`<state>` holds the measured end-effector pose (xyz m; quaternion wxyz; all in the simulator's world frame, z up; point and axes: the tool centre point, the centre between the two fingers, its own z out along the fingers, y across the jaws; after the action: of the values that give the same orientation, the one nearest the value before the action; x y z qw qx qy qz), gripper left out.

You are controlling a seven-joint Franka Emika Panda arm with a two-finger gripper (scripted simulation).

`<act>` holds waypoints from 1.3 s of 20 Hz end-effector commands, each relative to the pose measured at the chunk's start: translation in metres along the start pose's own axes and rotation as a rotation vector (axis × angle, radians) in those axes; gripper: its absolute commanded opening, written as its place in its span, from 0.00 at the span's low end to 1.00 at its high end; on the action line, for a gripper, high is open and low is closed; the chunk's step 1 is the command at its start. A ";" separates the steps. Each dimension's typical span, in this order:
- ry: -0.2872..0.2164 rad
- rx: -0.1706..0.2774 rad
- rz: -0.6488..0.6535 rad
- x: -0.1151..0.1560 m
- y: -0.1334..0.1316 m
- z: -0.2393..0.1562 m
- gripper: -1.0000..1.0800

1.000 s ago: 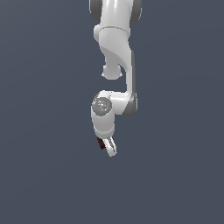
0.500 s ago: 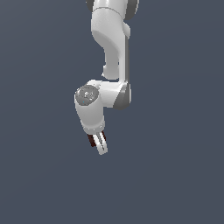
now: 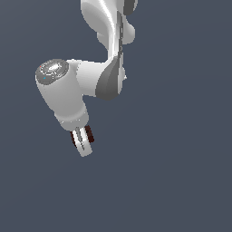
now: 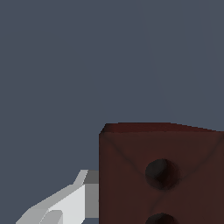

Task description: Pick up the object and move it to a goal position.

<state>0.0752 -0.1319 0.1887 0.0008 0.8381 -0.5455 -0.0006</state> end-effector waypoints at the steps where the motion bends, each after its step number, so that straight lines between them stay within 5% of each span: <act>1: 0.001 0.001 0.000 0.016 0.002 -0.025 0.00; 12: 0.001 0.001 -0.001 0.066 0.005 -0.101 0.00; 26: 0.000 0.001 -0.002 0.101 0.006 -0.151 0.00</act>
<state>0.1099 -0.2238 0.3343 0.0006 0.8385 -0.5448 -0.0009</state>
